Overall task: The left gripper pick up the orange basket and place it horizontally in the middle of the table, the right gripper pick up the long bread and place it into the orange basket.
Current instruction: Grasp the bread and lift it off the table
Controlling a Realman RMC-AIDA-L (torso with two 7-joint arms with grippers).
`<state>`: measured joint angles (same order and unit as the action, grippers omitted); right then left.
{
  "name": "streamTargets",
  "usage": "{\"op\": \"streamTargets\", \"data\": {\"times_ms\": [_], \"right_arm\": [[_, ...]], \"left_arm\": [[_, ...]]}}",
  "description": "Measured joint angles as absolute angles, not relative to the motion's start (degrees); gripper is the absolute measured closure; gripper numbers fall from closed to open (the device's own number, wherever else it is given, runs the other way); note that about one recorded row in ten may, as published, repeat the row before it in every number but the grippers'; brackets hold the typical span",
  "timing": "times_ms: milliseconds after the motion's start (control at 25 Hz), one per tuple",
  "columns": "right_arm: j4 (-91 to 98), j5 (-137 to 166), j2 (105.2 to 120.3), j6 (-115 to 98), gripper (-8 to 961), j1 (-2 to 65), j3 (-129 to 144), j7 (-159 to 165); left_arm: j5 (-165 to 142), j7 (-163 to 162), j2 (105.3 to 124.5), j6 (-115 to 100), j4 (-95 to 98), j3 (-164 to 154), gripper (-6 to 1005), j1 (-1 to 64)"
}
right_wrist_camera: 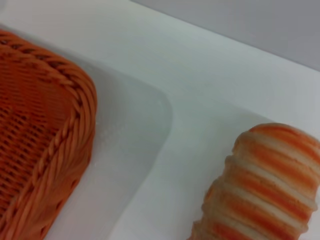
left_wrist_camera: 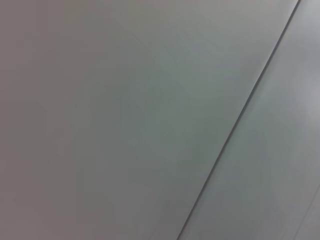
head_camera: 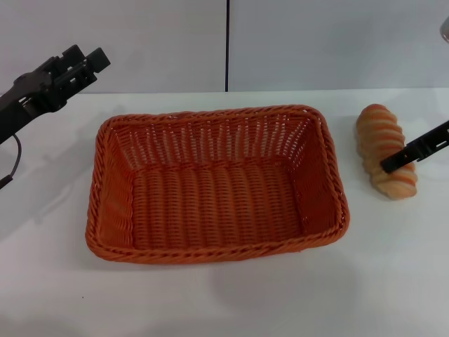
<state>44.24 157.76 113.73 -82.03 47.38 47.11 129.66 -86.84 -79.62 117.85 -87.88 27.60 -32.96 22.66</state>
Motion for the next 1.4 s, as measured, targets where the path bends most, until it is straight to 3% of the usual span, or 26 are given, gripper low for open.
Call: {"op": "streamTargets", "data": {"times_ms": [1400], "right_arm": [[44.42, 157.14, 113.53, -82.84, 580, 46.8, 46.06, 129.28]], "left_arm": [[-86.93, -80.15, 117.68, -88.41, 27.6, -33.05, 190, 22.76]]}}
